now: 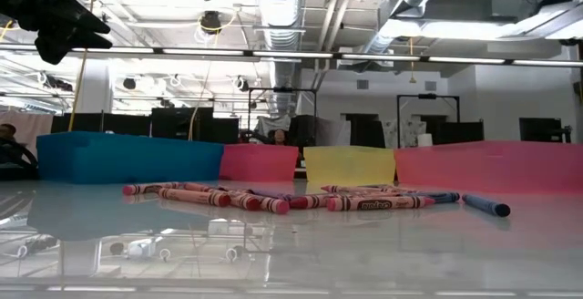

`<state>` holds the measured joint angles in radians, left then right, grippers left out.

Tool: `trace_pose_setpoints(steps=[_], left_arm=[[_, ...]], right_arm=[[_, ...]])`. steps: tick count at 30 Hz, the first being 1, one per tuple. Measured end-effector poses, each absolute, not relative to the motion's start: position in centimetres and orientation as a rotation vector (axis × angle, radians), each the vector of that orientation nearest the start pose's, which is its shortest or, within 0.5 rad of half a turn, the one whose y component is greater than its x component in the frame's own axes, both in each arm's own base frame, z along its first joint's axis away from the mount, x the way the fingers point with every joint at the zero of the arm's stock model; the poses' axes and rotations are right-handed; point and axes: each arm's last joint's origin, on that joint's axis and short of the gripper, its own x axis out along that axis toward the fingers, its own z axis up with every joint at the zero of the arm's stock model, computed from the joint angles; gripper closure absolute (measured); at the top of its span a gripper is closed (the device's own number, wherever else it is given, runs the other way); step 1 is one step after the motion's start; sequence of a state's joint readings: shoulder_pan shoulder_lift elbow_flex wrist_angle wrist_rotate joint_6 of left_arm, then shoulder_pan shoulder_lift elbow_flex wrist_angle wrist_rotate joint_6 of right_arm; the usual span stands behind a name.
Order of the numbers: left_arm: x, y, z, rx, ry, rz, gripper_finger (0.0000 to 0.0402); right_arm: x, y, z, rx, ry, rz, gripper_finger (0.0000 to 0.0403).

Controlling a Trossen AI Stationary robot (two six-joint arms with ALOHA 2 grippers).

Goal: Sort crayons
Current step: Put the blue crayon into the blue bin

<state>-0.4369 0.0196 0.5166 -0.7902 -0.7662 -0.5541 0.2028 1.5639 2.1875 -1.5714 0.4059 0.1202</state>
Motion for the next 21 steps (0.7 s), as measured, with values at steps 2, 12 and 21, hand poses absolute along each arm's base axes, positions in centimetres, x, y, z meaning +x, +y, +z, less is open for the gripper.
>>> trace_pose_setpoints(steps=[2,12,21], left_arm=[[3.4,0.6,25.3,-0.380,0.145,0.383,0.0256],[3.4,0.6,25.3,-0.380,0.145,0.383,0.0256],[3.4,0.6,25.3,-0.380,0.145,0.383,0.0256]], right_arm=[[22.3,4.8,48.7,-0.182,0.849,-0.239,0.0296],[18.7,8.8,46.9,-0.252,0.743,-0.305,0.0296],[19.3,10.9,39.3,-0.207,0.668,-0.328,0.0296]])
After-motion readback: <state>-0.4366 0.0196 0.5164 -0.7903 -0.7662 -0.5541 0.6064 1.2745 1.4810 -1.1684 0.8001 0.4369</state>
